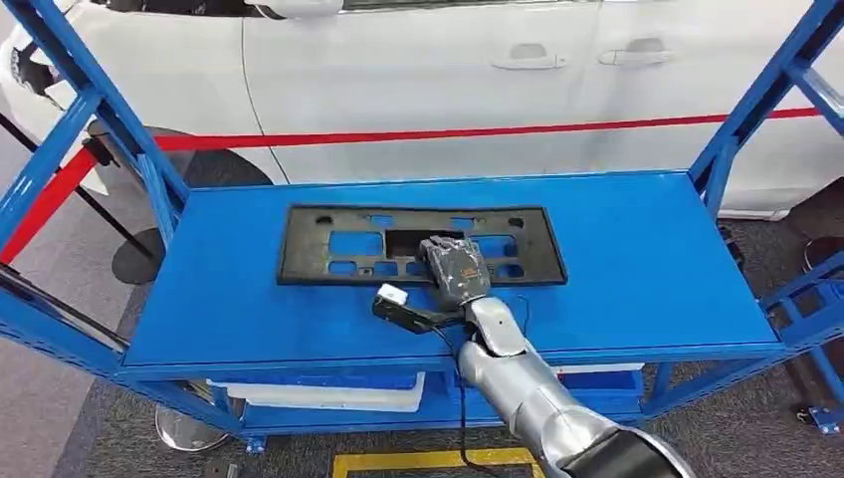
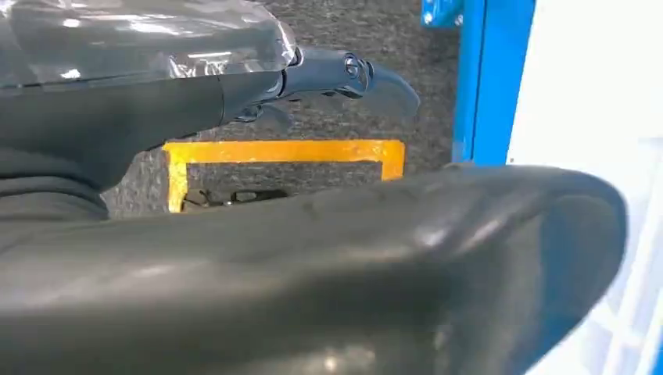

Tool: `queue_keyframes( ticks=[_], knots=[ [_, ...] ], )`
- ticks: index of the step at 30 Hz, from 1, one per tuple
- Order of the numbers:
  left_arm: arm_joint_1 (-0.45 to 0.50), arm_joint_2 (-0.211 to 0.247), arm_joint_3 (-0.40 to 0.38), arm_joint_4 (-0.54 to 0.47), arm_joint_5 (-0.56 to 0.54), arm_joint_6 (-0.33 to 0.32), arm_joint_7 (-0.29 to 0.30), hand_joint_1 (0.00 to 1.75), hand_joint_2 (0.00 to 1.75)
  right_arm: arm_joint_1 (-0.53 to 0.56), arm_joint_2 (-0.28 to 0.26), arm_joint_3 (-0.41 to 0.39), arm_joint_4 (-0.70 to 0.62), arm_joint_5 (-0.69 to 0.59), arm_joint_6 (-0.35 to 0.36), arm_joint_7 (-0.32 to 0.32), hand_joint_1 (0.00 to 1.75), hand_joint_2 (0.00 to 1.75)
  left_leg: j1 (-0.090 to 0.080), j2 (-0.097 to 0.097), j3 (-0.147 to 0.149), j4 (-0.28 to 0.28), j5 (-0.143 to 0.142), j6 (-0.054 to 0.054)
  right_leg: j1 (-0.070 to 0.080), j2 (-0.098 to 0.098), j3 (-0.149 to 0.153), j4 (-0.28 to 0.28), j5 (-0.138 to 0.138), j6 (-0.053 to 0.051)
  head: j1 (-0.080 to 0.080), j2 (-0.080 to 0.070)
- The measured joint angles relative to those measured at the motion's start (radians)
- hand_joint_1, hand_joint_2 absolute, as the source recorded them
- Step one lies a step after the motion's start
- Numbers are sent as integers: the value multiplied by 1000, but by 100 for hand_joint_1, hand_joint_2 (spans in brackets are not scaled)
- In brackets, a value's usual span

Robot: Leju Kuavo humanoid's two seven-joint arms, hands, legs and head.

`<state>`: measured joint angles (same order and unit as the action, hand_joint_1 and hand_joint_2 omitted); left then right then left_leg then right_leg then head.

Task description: Take the parts from the cabinet and place them on the table.

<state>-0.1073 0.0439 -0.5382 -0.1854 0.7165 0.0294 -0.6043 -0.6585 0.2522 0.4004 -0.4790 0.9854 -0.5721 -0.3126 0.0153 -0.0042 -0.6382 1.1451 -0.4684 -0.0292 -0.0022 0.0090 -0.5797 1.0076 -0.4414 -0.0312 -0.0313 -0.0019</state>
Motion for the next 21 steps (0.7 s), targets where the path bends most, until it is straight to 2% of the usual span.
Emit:
queue_keyframes(
  ticks=[1, 2, 3, 4, 5, 6, 7, 8, 9, 11, 12, 13, 14, 16, 17, 18, 20, 21],
  knots=[
    [8, 0, 12, 0, 16, 3, -14, 0, 0, 36, 13, -31, -106, -206, 70, -123, 175, 175, 0, 2, 56, -107, 42, 4, 1, 4, 9, 0, -5, 3, 0, 0],
    [14, 0, 17, 2, 22, 5, -21, 0, 0, 64, 17, -41, -192, -329, 126, -161, 175, 175, -5, 2, 71, -133, 25, 8, 9, 7, 12, 4, -9, 8, 0, 0],
    [16, 0, 23, 3, 28, 6, -27, 0, 0, 97, 19, -40, -293, -443, 183, -148, 175, 175, -6, -1, 75, -140, 22, 18, 10, 11, 12, 2, -12, 14, 2, 0],
    [20, 0, 29, 3, 29, 7, -31, 0, 0, 121, 21, -38, -375, -525, 219, -111, 175, 175, -7, -2, 76, -140, 20, 23, 9, 11, 14, 1, -12, 19, 2, 0],
    [24, 0, 32, 4, 31, 8, -34, 0, 0, 142, 24, -38, -433, -545, 232, -86, 175, 175, -10, -2, 77, -140, 21, 29, 6, 9, 17, -3, -10, 25, 2, 0],
    [28, 0, 34, 4, 34, 8, -34, 0, 0, 166, 24, -38, -487, -532, 236, -83, 175, 175, -5, -4, 81, -146, 27, 39, 8, 9, 18, -4, -11, 32, 1, 0],
    [31, -1, 36, 4, 36, 10, -34, 0, 0, 192, 22, -38, -526, -553, 253, -108, 175, 175, 0, -2, 82, -152, 33, 47, 5, 6, 18, 8, -20, 38, 2, 0],
    [34, -1, 38, 4, 39, 12, -35, 0, 0, 226, 18, -38, -571, -615, 280, -148, 175, 175, 0, -3, 80, -153, 34, 52, 5, 4, -1, 48, -55, 45, 3, 0],
    [37, 0, 42, 5, 49, 16, -38, 0, 0, 258, 17, -38, -626, -708, 318, -181, 175, 175, 0, -2, 77, -152, 35, 55, 3, 2, -36, 116, -100, 49, 6, 0],
    [44, 0, 54, 8, 68, 28, -39, 0, 0, 359, 2, -38, -810, -949, 422, -211, 175, 175, -3, -3, 69, -151, 36, 56, -2, 1, -115, 279, -174, 55, 6, 0],
    [49, 0, 60, 9, 82, 36, -39, 0, 0, 412, -13, -37, -921, -1054, 464, -221, 175, 175, -3, -5, 67, -150, 35, 57, -3, 1, -137, 322, -181, 57, 6, 0],
    [56, 0, 64, 10, 92, 40, -38, 0, 0, 452, -24, -37, -987, -1112, 487, -225, 175, 175, -3, -7, 67, -149, 34, 58, -4, 0, -135, 315, -165, 58, 6, 0],
    [63, 0, 73, 11, 106, 53, -34, 0, 0, 504, -41, -38, -1091, -1191, 515, -231, 175, 175, -3, -8, 68, -148, 31, 56, -4, 0, -109, 254, -120, 57, 6, 0],
    [68, -5, 87, 13, 123, 91, -19, 0, 0, 597, -62, -48, -1252, -1248, 532, -266, 175, 175, -3, -10, 76, -146, 24, 51, -4, -4, -16, 65, -25, 49, 6, 0],
    [71, -6, 92, 14, 132, 104, -18, 0, 0, 637, -69, -58, -1323, -1251, 532, -290, 175, 175, -6, -10, 71, -143, 22, 47, -2, -6, 8, 11, -21, 43, 6, 0],
    [70, -7, 99, 15, 141, 108, -18, 0, 0, 674, -72, -66, -1365, -1250, 531, -305, 175, 175, -12, -11, 69, -134, 21, 43, -1, -6, 3, 7, -16, 38, 5, 0],
    [73, -9, 113, 16, 153, 109, -19, 0, 0, 752, -82, -83, -1434, -1230, 534, -344, 175, 175, -10, -10, 69, -138, 23, 37, 3, -3, 0, 13, -17, 31, 6, 0],
    [74, -10, 115, 17, 153, 109, -19, 0, 0, 788, -85, -88, -1458, -1213, 537, -363, 175, 175, -12, -11, 71, -139, 23, 31, 2, -3, 0, 10, -15, 25, 6, 0]
  ],
)
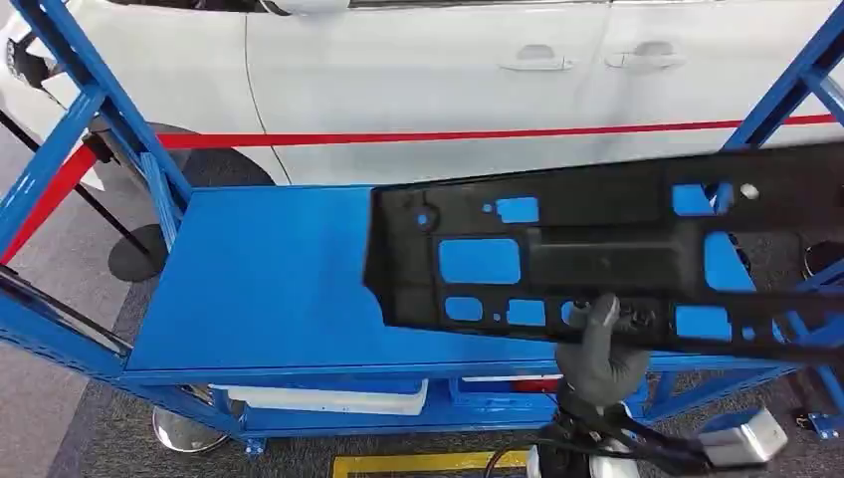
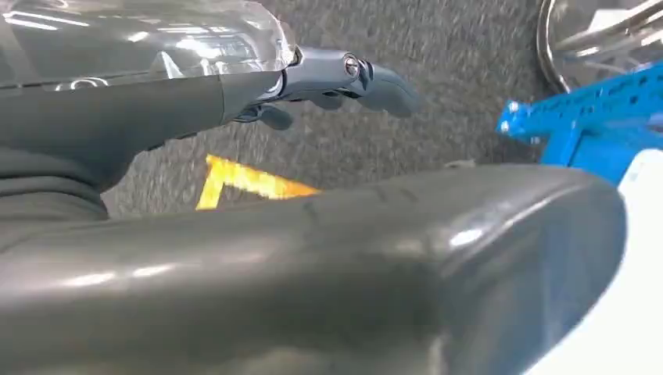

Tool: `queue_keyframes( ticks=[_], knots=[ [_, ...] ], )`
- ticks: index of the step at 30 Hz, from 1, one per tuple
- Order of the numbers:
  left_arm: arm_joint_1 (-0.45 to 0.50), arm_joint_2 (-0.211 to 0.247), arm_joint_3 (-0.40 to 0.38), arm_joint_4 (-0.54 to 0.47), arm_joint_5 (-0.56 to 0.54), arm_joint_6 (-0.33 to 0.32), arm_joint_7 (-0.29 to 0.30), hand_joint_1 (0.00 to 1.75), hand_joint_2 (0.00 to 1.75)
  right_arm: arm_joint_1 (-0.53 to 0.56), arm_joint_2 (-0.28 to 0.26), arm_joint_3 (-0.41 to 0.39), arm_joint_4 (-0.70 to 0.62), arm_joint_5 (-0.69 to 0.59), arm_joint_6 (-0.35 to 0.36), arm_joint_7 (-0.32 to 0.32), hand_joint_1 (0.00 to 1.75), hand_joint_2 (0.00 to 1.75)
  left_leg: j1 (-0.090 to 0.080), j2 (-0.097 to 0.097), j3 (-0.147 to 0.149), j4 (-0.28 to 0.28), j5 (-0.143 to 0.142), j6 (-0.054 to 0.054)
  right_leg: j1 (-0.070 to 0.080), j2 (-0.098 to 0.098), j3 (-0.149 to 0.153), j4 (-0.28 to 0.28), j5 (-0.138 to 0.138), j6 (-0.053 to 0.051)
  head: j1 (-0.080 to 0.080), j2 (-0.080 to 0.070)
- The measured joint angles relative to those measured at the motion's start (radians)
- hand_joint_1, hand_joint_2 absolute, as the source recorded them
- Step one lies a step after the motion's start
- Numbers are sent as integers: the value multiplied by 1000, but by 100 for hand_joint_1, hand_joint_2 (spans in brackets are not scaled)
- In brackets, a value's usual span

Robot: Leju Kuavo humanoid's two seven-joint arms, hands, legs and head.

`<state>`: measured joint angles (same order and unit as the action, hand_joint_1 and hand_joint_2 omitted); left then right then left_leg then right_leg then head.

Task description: Take the parts from the cabinet and place them on the table.

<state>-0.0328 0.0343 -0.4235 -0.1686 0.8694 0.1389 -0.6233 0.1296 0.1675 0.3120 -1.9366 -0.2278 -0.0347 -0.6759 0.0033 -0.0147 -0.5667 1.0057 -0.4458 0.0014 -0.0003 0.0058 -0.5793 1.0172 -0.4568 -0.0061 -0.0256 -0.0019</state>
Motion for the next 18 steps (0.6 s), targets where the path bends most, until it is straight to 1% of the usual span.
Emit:
queue_keyframes(
  ticks=[1, 2, 3, 5, 6, 7, 8, 9, 10, 11, 12, 13, 14, 15, 16, 17, 18],
  knots=[
    [-1, 0, 3, 1, 1, 0, -1, 0, 0, 22, -1, -1, -16, 8, 1, -9, 175, 175, 1, 2, -2, 7, -14, -6, -8, -3, 1, -7, 6, -10, 0, 0],
    [0, 0, 7, 1, 2, 1, -1, 0, 0, 36, -2, -1, -30, 13, 2, -13, 175, 175, 2, 6, -10, 35, -45, -11, -9, -5, -1, -8, 8, -15, -1, 0],
    [0, -3, 11, 1, 2, 2, -1, 0, 0, 49, -3, -2, -43, 17, 3, -17, 175, 175, 4, 7, -35, 103, -95, -16, -8, -5, -5, -8, 11, -20, -3, 0],
    [-2, -3, 14, 1, 2, 3, -1, 0, 0, 71, -4, -5, -55, 18, 5, -17, 175, 175, 7, 7, -94, 258, -178, -22, -5, -8, -17, -6, 17, -25, -3, 0],
    [-2, -4, 15, 1, 2, 3, -1, 0, 0, 79, -5, -5, -59, 18, 5, -17, 175, 175, 7, 8, -108, 309, -196, -24, -4, -9, -25, -3, 22, -25, -3, 0],
    [-2, -4, 15, 1, 2, 3, -1, 0, 0, 84, -6, -6, -63, 18, 5, -17, 175, 175, 7, 8, -98, 308, -189, -23, -3, -9, -33, 0, 26, -25, -3, 0],
    [-2, -4, 16, 1, 2, 3, -1, 0, 0, 87, -7, -6, -68, 18, 5, -17, 175, 175, 7, 8, -66, 261, -164, -20, -2, -9, -41, 5, 29, -24, -3, 0],
    [-2, -4, 16, 1, 2, 3, -1, 0, 0, 90, -7, -7, -73, 18, 5, -17, 175, 175, 7, 8, -7, 167, -124, -15, -1, -7, -48, 9, 33, -22, -3, 0],
    [-2, -4, 17, 1, 2, 3, -1, 0, 0, 93, -7, -7, -78, 18, 5, -18, 175, 175, 6, 8, 55, 69, -93, -8, 0, -6, -53, 12, 37, -20, -3, 0],
    [-6, -3, 19, 1, 2, 3, -1, 0, 0, 96, -8, -8, -83, 18, 5, -18, 175, 175, 2, 9, 97, -13, -97, 2, -2, -8, -55, 13, 42, -16, -3, 0],
    [-7, -3, 20, 1, 2, 3, -2, 0, 0, 97, -8, -10, -86, 18, 5, -19, 175, 175, -5, 9, 92, -13, -85, 3, 2, -9, -55, 13, 47, -8, -1, 0],
    [-8, -5, 21, 1, 2, 3, -3, 0, 0, 97, -8, -11, -89, 19, 5, -19, 175, 175, -9, 9, 89, -11, -81, 6, -2, -10, -56, 12, 52, -1, -4, 0],
    [-8, -5, 21, 1, 2, 4, -4, 0, 0, 98, -8, -11, -90, 19, 5, -19, 175, 175, -11, 8, 87, -10, -77, 10, -4, -10, -56, 11, 57, 5, -1, 0],
    [-7, -5, 21, 1, 2, 4, -4, 0, 0, 100, -8, -11, -91, 19, 5, -19, 175, 175, -13, 8, 86, -12, -69, 17, -6, -10, -54, 5, 66, 11, -3, 0],
    [-6, -6, 21, 2, 2, 4, -3, 0, 0, 101, -8, -11, -94, 19, 5, -19, 175, 175, -1, 9, 84, -29, -49, 22, -1, -9, -58, 7, 69, 18, -1, 0],
    [-8, -9, 21, 2, 3, 4, -3, 0, 0, 103, -9, -12, -96, 19, 5, -19, 175, 175, -1, 17, 77, -31, -38, 26, -6, -5, -66, 22, 36, 23, -2, 0],
    [-9, -8, 21, 2, 3, 4, -4, 0, 0, 104, -9, -13, -99, 19, 6, -19, 175, 175, 0, 18, 64, -32, -29, 36, -7, -5, -81, 64, -20, 27, 2, 0]
  ],
)
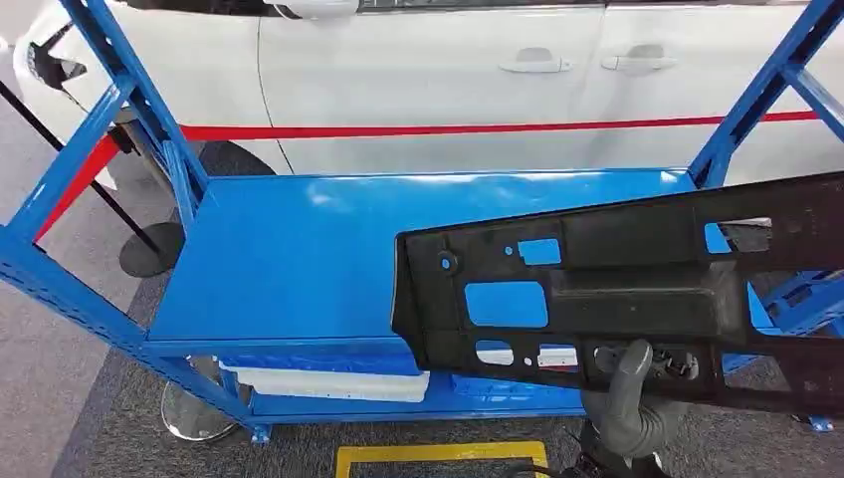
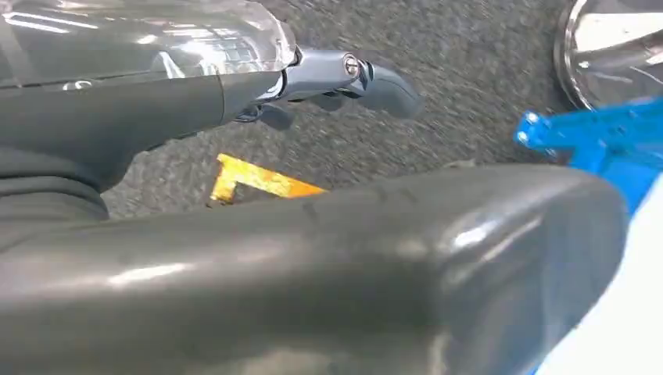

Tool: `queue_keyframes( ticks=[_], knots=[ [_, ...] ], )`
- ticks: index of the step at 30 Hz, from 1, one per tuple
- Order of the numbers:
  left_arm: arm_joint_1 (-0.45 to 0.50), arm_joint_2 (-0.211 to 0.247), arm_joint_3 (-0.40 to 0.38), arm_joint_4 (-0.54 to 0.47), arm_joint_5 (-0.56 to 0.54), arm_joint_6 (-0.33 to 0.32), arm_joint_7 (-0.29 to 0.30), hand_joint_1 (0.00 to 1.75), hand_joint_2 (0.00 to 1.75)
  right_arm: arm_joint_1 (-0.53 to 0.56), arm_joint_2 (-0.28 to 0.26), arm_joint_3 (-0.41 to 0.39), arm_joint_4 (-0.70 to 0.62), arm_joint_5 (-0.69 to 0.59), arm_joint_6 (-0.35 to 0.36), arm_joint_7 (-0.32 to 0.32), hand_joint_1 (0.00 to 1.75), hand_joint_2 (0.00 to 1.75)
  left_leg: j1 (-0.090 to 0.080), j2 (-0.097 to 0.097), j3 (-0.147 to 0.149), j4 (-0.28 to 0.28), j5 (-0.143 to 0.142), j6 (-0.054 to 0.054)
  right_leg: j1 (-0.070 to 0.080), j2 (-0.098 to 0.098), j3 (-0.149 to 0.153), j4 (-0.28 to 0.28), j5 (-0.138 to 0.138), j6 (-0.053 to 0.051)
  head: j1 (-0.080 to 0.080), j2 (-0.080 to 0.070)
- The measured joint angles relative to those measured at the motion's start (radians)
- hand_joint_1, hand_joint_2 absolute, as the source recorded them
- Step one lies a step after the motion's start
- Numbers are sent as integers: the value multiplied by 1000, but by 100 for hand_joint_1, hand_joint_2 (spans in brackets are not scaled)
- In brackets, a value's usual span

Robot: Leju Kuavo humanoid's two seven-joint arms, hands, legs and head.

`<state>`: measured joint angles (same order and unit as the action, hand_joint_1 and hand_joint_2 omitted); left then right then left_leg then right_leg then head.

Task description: Take the parts from the cabinet and place them on the table.

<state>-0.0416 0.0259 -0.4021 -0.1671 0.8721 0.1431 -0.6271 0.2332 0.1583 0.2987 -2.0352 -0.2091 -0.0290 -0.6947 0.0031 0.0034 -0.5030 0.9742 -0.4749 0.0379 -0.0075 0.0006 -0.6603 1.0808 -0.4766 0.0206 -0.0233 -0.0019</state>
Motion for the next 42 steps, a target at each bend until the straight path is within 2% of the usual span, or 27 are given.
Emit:
queue_keyframes(
  ticks=[2, 4, 6, 7, 8, 9, 13, 15, 18, 20, 21, 23, 24, 25, 26, 29, 30, 31, 33, 34, 35, 36, 38, 39, 40, 41, 42],
  knots=[
    [0, 0, 0, 0, 0, 0, 0, 0, 0, 2, -3, -3, 0, 0, 0, 0, 175, 175, -1, 2, -25, 2, 20, 0, -7, 0, -45, 155, -112, 11, 0, 0],
    [1, -1, 0, 0, 0, 0, 0, 0, 0, 4, -5, -6, 0, 0, 1, 0, 175, 175, 0, 3, -53, 9, 35, -4, -9, 0, -53, 238, -129, 17, 0, 0],
    [1, -2, 0, 0, 0, 0, 0, 0, 0, 4, -6, -9, 0, 0, 1, 0, 175, 175, 3, 3, -79, 21, 45, -10, -14, -1, 22, 159, -70, 21, 0, 0],
    [1, -5, 0, 0, 0, 0, 0, 0, 0, 4, -6, -8, 0, 0, 1, 0, 175, 175, 5, 2, -90, 29, 49, -15, -17, -1, 88, 66, -41, 22, 0, 0],
    [0, -5, 0, 0, 0, 0, 0, 0, 0, 3, -6, -8, 0, 0, 1, 0, 175, 175, 5, 2, -98, 41, 51, -20, -20, 0, 155, -35, -46, 23, 1, 0],
    [0, -5, 0, 0, 0, 0, 0, 0, 0, 3, -6, -8, 0, 0, 2, 1, 175, 175, 1, 0, -108, 46, 54, -26, -12, 3, 171, -64, -60, 11, 0, 0],
    [4, -5, 0, 1, 0, 1, 0, 0, 0, 6, -7, -10, -3, 1, 3, 0, 175, 175, 2, -4, -115, 45, 80, -54, -7, 4, 144, -61, -37, -27, 2, 0],
    [3, -5, 0, 2, 0, 2, 0, 0, 0, 6, -7, -10, -3, 1, 3, 0, 175, 175, 8, -4, -143, 91, 5, -61, -11, 0, 121, -62, -16, -45, -1, 0],
    [4, -6, 0, 2, 0, 2, 0, 0, 0, 6, -7, -11, -3, 1, 3, 0, 175, 175, 10, -3, -189, 240, -115, -69, -6, -1, 92, -60, 6, -50, 0, 0],
    [3, -6, 0, 2, 0, 2, 0, 0, 0, 6, -7, -11, -3, 1, 3, 0, 175, 175, 9, -4, -203, 351, -143, -69, 0, -3, 62, -57, 26, -52, -1, 0],
    [3, -6, 0, 2, 0, 2, 0, 0, 0, 6, -7, -11, -3, 1, 3, 0, 175, 175, 9, -4, -183, 346, -119, -66, 3, -3, 49, -55, 34, -52, -1, 0],
    [1, -6, 0, 2, 0, 6, 4, 0, 0, 7, -7, -11, -3, 2, 6, 3, 175, 175, 4, -8, -80, 224, -48, -48, 11, 7, 26, -53, 53, -49, -1, 0],
    [-2, -5, 0, 2, -3, 25, 31, 0, 0, 18, -5, -14, -3, 10, 28, 10, 175, 175, 0, -33, -8, 126, -38, -30, 12, 17, 18, -53, 62, -45, 0, 0],
    [-1, 5, 0, 2, -6, 44, 62, 0, 0, 43, 2, -23, -3, 24, 68, 9, 175, 175, -3, -65, 52, 39, -72, -14, 13, 15, 12, -52, 69, -42, 1, 0],
    [2, 5, 0, 2, -11, 58, 80, 0, 0, 74, 14, -36, -3, 37, 114, 3, 175, 175, -3, -60, 73, -1, -75, -25, 12, 16, 11, -53, 76, -38, 0, 0],
    [4, 16, 0, 5, -12, 58, 96, 0, 0, 154, 77, -110, -5, 79, 312, -1, 175, 175, -14, -41, 61, -8, -53, -17, 5, 35, 11, -67, 107, -20, -3, 0],
    [5, 16, 0, 6, -12, 58, 98, 0, 0, 174, 100, -140, -8, 90, 347, 0, 175, 175, 1, -23, 60, -25, -34, -14, 5, 35, 7, -56, 98, -17, -4, 0],
    [5, 18, -1, 6, -12, 58, 99, 0, 0, 189, 112, -162, -9, 92, 351, -2, 175, 175, 0, -15, 53, -30, -24, -7, 7, 24, -4, -35, 53, -10, 0, 0],
    [5, 20, -1, 6, -12, 58, 99, 0, 0, 204, 127, -190, -10, 95, 345, -1, 175, 175, 0, 8, 30, -29, -7, -1, -1, 13, -41, 92, -70, 2, 2, 0],
    [5, 20, -2, 6, -12, 57, 99, 0, 0, 214, 136, -203, -11, 96, 343, 0, 175, 175, -1, 20, 17, -28, 1, -3, -7, 10, -59, 168, -111, 9, 2, 0],
    [5, 20, -2, 6, -12, 57, 99, 0, 0, 223, 143, -214, -11, 97, 343, -1, 175, 175, 0, 33, 3, -25, 10, -5, -11, 9, -68, 225, -116, 16, 2, 0],
    [5, 20, -2, 6, -12, 56, 99, 0, 0, 228, 148, -222, -11, 98, 338, -1, 175, 175, 3, 47, -10, -20, 16, -9, -17, 7, -59, 244, -86, 24, 2, 0],
    [3, 20, -3, 6, -12, 54, 99, 0, 0, 235, 156, -234, -13, 98, 330, -1, 175, 175, 9, 71, -34, -3, 23, -18, -27, -7, 15, 168, -11, 37, 2, 0],
    [1, 20, -5, 6, -12, 51, 99, 0, 0, 240, 159, -239, -17, 97, 326, -1, 175, 175, 12, 80, -46, 11, 24, -24, -33, -33, 85, 76, 3, 46, 2, 0],
    [0, 22, -5, 6, -12, 48, 99, 0, 0, 242, 162, -242, -20, 95, 322, -2, 175, 175, 7, 89, -57, 27, 21, -33, -36, -77, 149, -13, -28, 51, 3, 0],
    [2, 27, -6, 7, -12, 46, 99, 0, 0, 242, 164, -243, -21, 93, 317, -1, 175, 175, 9, 94, -64, 40, 20, -40, -19, -82, 168, -53, -49, 36, 3, 0],
    [0, 28, -8, 7, -12, 42, 98, 0, 0, 247, 169, -245, -24, 87, 314, -1, 175, 175, 4, 105, -65, 46, 22, -48, -22, -77, 157, -56, -58, 14, 1, 0]
  ],
)
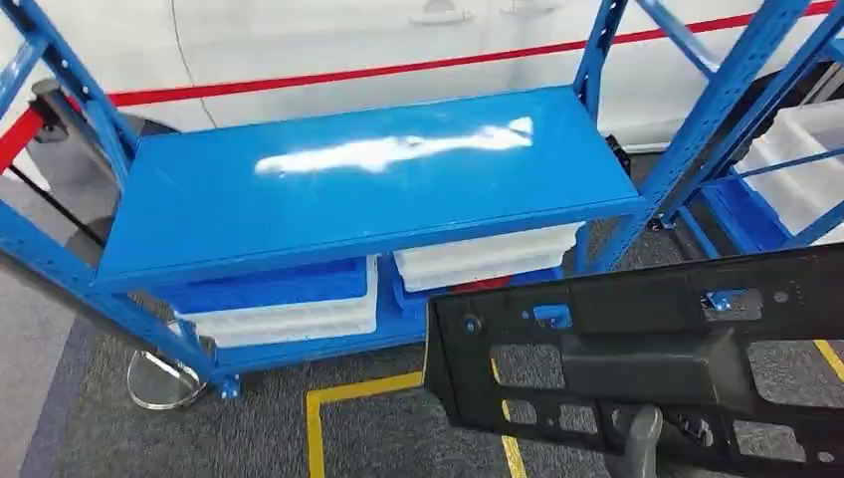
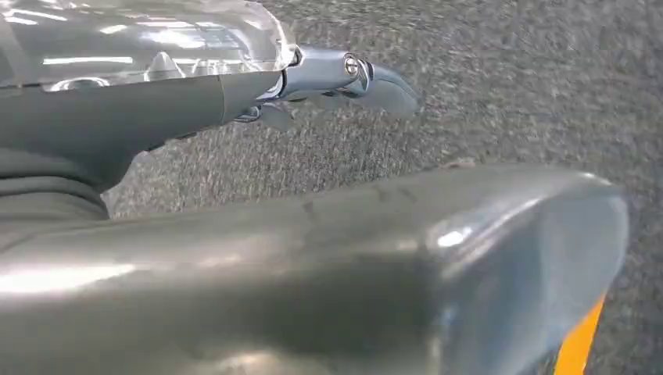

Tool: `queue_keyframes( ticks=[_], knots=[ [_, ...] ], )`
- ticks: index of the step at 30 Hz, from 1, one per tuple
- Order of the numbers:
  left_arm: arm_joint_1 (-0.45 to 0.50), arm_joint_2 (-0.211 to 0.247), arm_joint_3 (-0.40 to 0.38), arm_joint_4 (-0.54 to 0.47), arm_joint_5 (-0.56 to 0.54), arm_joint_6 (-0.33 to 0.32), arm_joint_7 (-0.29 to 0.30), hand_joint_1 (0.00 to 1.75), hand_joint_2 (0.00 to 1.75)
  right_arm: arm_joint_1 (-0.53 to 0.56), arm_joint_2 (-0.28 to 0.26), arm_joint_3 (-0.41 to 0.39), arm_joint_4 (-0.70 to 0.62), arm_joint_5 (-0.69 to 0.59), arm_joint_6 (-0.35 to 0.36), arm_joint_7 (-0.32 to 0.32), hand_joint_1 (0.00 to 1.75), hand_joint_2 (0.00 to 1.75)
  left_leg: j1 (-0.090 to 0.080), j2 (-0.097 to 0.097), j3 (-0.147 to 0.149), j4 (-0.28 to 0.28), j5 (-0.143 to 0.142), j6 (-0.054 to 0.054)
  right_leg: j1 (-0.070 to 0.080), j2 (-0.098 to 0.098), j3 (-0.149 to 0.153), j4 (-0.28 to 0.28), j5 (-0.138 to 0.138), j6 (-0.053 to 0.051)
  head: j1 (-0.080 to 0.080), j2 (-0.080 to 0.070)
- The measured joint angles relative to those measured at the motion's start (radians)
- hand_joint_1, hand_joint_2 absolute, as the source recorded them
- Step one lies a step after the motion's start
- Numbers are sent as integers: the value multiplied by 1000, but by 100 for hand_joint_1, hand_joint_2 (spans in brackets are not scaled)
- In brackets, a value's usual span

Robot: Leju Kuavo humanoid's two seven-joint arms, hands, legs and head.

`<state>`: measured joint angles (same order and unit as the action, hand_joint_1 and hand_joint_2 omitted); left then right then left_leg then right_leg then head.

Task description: Take the parts from the cabinet and place them on the table.

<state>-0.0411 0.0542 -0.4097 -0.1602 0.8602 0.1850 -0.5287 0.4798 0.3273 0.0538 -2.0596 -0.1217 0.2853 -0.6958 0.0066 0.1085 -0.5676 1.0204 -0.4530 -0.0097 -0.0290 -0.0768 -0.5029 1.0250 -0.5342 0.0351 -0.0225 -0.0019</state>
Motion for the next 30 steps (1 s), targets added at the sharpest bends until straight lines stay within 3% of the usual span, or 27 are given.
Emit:
queue_keyframes(
  ticks=[2, 3, 4, 5, 7, 8, 9, 10, 11, 12, 13, 14, 15, 17, 18, 19, 20, 21, 23, 24, 25, 27, 28, 29, 30],
  knots=[
    [-1, 0, -2, 0, 3, -2, -1, 0, 0, 12, 5, -9, 0, -8, -7, 0, 175, 175, 5, 22, 2, -5, 9, -13, 5, 20, -10, 3, 7, -23, 1, 0],
    [-1, 0, -3, 0, 3, -4, -2, 0, 0, 16, 7, -14, -2, -13, -11, 0, 175, 175, 10, 24, -3, 0, 6, -20, 2, 29, -15, -4, 17, -39, 2, 0],
    [0, 1, -3, 0, 5, -5, -2, 0, 0, 20, 10, -17, -7, -19, -17, 0, 175, 175, 14, -28, -12, 22, -29, -27, 2, 38, -24, -3, 23, -48, 0, 0],
    [4, 1, -3, 1, 8, -5, -2, 0, 0, 21, 13, -19, -11, -23, -19, -1, 175, 175, 15, -66, -32, 78, -82, -27, 3, 49, -33, -3, 30, -56, 0, 0],
    [9, 2, -3, 3, 10, -5, -2, 0, 0, 23, 15, -23, -11, -29, -20, 0, 175, 175, 15, -95, -82, 226, -169, -27, 10, 73, -51, -2, 44, -63, 0, 0],
    [10, 2, -3, 5, 11, -5, -1, 0, 0, 27, 15, -26, -11, -36, -20, -1, 175, 175, 14, -99, -99, 286, -188, -24, 15, 88, -60, -1, 51, -64, 0, 0],
    [11, 2, -3, 6, 16, -5, -1, 0, 0, 31, 15, -29, -11, -39, -20, -1, 175, 175, 13, -100, -94, 295, -179, -18, 20, 103, -67, 0, 58, -65, 0, 0],
    [12, 2, -3, 6, 17, -5, 0, 0, 0, 34, 15, -31, -11, -40, -21, -1, 175, 175, 10, -100, -68, 257, -150, -10, 24, 118, -71, 1, 63, -66, 0, 0],
    [12, 2, -3, 6, 17, -5, 0, 0, 0, 35, 15, -34, -12, -40, -21, -1, 175, 175, 6, -106, -20, 178, -109, 1, 28, 133, -75, 1, 67, -66, 0, 0],
    [12, 2, -3, 6, 17, -5, 0, 0, 0, 37, 17, -36, -14, -40, -22, -1, 175, 175, 0, -121, 32, 86, -72, 14, 32, 146, -76, 1, 71, -65, 0, 0],
    [12, 5, -3, 7, 17, -4, 0, 0, 0, 39, 18, -37, -17, -40, -26, -1, 175, 175, -4, -162, 74, 4, -62, 33, 30, 155, -77, 1, 75, -65, 0, 0],
    [14, 9, -3, 9, 18, -3, 2, 0, 0, 38, 19, -39, -18, -40, -31, -2, 175, 175, -1, -192, 92, -20, -68, 35, 32, 163, -83, 1, 81, -57, 6, 0],
    [13, 7, -5, 9, 17, -2, 4, 0, 0, 41, 20, -40, -19, -40, -38, -1, 175, 175, -5, -185, 89, -23, -59, 25, 22, 172, -86, 0, 87, -49, 2, 0],
    [7, 8, -8, 10, 22, 0, 13, 0, 0, 47, 23, -42, -22, -46, -46, -2, 175, 175, -12, -167, 88, -31, -58, 28, 16, 193, -91, -4, 97, -34, 3, 0],
    [5, 8, -11, 10, 22, 0, 16, 0, 0, 52, 23, -43, -26, -49, -50, -2, 175, 175, -6, -154, 91, -52, -45, 29, 24, 205, -92, -9, 103, -25, 3, 0],
    [7, 5, -15, 10, 24, 1, 17, 0, 0, 56, 23, -44, -29, -52, -52, -3, 175, 175, -1, -134, 98, -65, -34, 29, 24, 162, -99, 10, 86, -26, 3, 0],
    [11, 5, -18, 10, 29, 2, 19, 0, 0, 56, 23, -44, -33, -54, -54, -3, 175, 175, 0, -124, 94, -71, -30, 37, 27, 121, -120, 56, 45, -23, 10, 0],
    [16, 5, -19, 10, 33, 4, 22, 0, 0, 55, 23, -44, -33, -56, -57, -3, 175, 175, -1, -108, 90, -70, -26, 39, 25, 100, -154, 130, -1, -18, 11, 0],
    [21, 5, -19, 10, 43, 6, 26, 0, 0, 57, 23, -45, -31, -58, -59, -3, 175, 175, -2, -75, 80, -65, -26, 39, 16, 87, -217, 277, -63, -8, 11, 0],
    [22, 5, -20, 10, 50, 5, 29, 0, 0, 57, 23, -45, -29, -56, -59, -2, 175, 175, -1, -61, 76, -61, -26, 38, 12, 84, -223, 298, -60, -2, 11, 0],
    [21, 4, -20, 10, 52, 4, 34, 0, 0, 56, 23, -45, -25, -52, -59, -2, 175, 175, -1, -49, 75, -58, -27, 36, 8, 79, -203, 269, -37, 2, 11, 0],
    [18, 0, -23, 10, 53, 2, 43, 0, 0, 54, 23, -45, -15, -42, -58, -2, 175, 175, 2, -25, 75, -50, -33, 27, 1, 56, -101, 99, 41, 7, 11, 0],
    [17, 0, -24, 10, 53, 3, 52, 0, 0, 53, 23, -45, -11, -35, -58, -2, 175, 175, 0, -17, 78, -41, -38, 19, 1, 11, -50, 15, 62, 7, 12, 0],
    [19, 1, -24, 10, 56, 8, 66, 0, 0, 47, 23, -44, -5, -26, -58, -1, 175, 175, -7, -8, 73, -35, -45, 10, 11, -13, -47, 3, 49, -11, 11, 0],
    [18, 1, -26, 11, 59, 12, 75, 0, 0, 45, 24, -43, 0, -19, -58, -1, 175, 175, -6, -3, 74, -33, -47, 5, 8, 5, -50, 2, 53, -23, 10, 0]
  ],
)
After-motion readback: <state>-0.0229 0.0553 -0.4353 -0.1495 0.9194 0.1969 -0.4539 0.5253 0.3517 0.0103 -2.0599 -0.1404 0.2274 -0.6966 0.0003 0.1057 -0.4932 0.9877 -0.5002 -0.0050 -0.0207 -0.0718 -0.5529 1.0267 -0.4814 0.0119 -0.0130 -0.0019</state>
